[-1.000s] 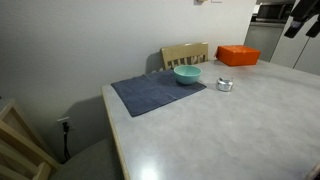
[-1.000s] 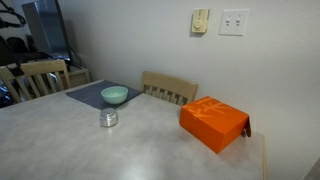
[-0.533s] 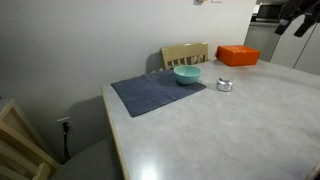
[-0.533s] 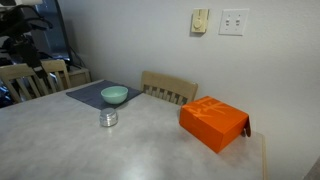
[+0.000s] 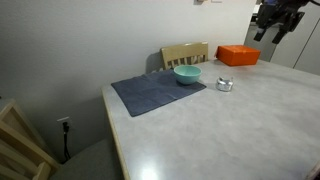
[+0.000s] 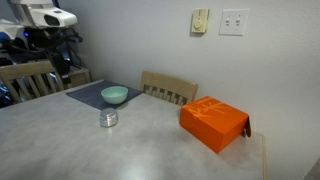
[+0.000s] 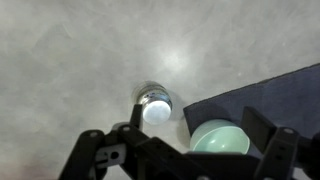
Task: Open the candle tin lid
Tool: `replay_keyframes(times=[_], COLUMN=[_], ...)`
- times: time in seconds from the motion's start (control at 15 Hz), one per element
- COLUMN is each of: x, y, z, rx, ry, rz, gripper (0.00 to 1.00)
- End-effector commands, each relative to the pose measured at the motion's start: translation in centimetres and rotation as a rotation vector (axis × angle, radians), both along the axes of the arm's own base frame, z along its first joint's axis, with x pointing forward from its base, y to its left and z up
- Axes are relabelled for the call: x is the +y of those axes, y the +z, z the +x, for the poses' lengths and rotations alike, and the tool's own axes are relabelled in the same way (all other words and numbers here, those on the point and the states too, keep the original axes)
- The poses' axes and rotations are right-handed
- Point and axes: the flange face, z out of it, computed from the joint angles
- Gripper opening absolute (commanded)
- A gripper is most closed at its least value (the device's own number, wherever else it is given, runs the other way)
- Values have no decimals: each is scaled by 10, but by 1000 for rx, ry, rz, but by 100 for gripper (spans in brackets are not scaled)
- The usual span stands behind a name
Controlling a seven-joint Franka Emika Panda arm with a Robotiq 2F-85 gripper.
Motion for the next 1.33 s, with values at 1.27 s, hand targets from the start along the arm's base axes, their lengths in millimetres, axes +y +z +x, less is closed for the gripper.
replay_keyframes(times=[1.27], x=[-14], y=[-120], z=[75], rx=[66], ry=[-1], rz=[-100], gripper=[100])
